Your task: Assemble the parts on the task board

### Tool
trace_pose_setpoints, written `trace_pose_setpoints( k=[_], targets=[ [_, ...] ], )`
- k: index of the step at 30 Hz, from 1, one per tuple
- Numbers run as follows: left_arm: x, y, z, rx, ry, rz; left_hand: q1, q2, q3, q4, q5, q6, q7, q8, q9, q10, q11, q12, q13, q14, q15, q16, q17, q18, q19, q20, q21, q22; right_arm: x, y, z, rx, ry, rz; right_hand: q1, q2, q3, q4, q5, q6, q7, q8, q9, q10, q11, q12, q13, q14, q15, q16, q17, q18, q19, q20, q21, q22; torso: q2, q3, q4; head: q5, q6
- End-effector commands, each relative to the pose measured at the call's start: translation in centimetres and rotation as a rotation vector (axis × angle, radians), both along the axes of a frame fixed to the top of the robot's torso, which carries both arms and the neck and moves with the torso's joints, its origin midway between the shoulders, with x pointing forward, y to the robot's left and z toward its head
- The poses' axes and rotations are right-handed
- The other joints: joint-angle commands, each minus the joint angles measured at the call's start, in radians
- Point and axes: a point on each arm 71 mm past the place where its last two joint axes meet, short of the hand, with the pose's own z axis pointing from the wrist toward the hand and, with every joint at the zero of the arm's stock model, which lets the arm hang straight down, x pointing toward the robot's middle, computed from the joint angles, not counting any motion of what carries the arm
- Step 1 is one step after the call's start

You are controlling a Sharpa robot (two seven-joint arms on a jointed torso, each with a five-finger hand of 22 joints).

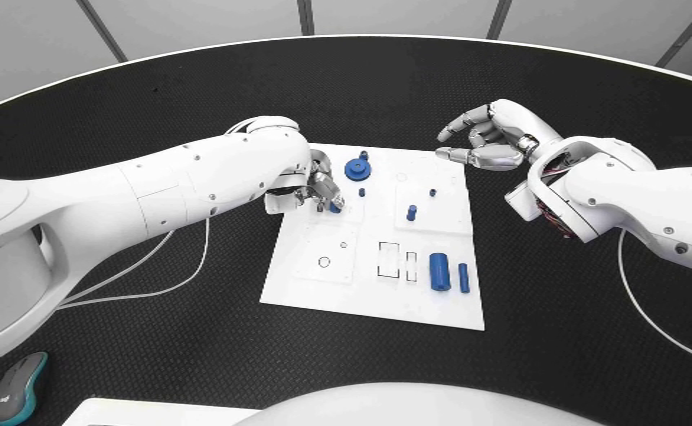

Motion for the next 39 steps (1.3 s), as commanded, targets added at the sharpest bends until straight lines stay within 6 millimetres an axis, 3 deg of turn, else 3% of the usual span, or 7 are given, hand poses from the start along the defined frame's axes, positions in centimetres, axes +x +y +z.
trace_pose_setpoints(
  k=[1,31,39],
  targets=[
    [-0.04,-0.08,-0.09,0.003,0.004,-0.001,0.003,0.010,0.163,-0.158,0.002,0.001,-0.001,-0.004,-0.002,-0.001,0.002,-0.004,-0.004,0.075,-0.007,0.006,0.153,-0.019,0.006,0.000,0.004,0.001,-0.01,-0.01,0.00,0.000,0.000,0.000,-0.002,0.002,0.000,0.006,0.006,-0.008,-0.002,0.005,0.002,0.002,-0.003,0.002,0.125,0.075,-0.005,-0.003,0.141,0.009,0.032,-0.007,-0.005,0.130,0.000,0.0002,-0.0012,0.000,0.001],
    [0.15,-0.42,-0.19,-0.021,-0.008,0.026,0.003,0.014,0.165,-0.158,0.000,-0.002,-0.001,-0.004,0.001,-0.006,0.002,-0.011,-0.012,0.075,-0.007,0.005,0.152,-0.018,0.005,0.000,0.004,0.000,-0.01,-0.04,-0.02,-0.001,0.002,0.000,-0.002,0.002,0.000,0.006,0.006,-0.009,-0.002,0.005,0.002,0.002,-0.003,0.002,0.125,0.075,-0.005,-0.003,0.141,0.009,0.032,-0.007,-0.005,0.130,0.000,-0.0003,0.0006,-0.006,-0.003],
    [0.37,-0.22,-0.14,-0.054,-0.016,0.065,-0.006,0.034,0.162,-0.146,-0.021,-0.029,0.007,-0.011,0.013,-0.040,0.009,-0.052,-0.064,0.075,-0.002,0.004,0.151,-0.016,-0.004,0.002,-0.004,-0.015,0.02,-0.08,-0.04,-0.003,0.004,0.000,-0.001,0.002,0.000,0.006,0.007,-0.009,-0.002,0.007,0.002,0.002,-0.004,0.002,0.125,0.075,-0.005,-0.003,0.141,0.009,0.033,-0.007,-0.005,0.130,0.000,0.0003,0.0005,-0.007,-0.003]
  ],
)
